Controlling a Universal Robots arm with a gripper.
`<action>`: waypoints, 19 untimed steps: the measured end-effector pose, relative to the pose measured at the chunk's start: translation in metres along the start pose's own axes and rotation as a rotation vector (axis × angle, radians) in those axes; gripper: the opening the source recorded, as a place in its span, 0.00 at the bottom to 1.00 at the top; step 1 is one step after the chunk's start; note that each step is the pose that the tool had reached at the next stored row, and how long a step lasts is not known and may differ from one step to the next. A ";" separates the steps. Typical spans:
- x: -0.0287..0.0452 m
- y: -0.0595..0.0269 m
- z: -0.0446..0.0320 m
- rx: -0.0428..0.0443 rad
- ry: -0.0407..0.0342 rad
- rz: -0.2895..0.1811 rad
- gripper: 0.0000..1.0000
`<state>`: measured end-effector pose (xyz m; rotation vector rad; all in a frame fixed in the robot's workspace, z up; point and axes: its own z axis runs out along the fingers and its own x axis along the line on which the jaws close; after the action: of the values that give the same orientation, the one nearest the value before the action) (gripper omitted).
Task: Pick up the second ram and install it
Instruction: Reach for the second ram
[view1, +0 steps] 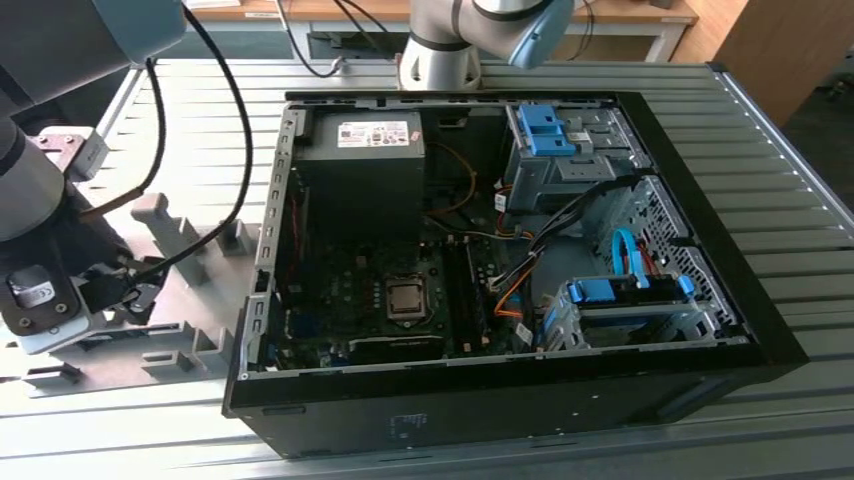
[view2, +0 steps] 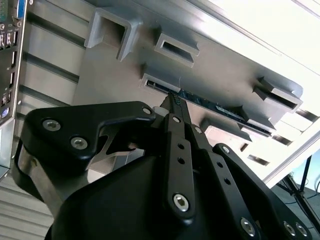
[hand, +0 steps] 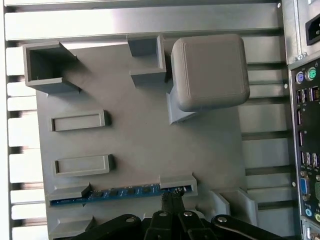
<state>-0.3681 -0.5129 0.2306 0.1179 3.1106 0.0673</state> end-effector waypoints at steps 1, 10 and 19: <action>0.0000 -0.0001 0.0009 0.0000 0.0000 0.000 0.11; 0.0002 -0.0006 0.0099 0.0000 0.0000 0.000 0.11; 0.0038 -0.0016 0.0209 0.0002 0.0002 -0.001 0.11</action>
<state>-0.3715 -0.5134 0.2096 0.1158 3.1108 0.0670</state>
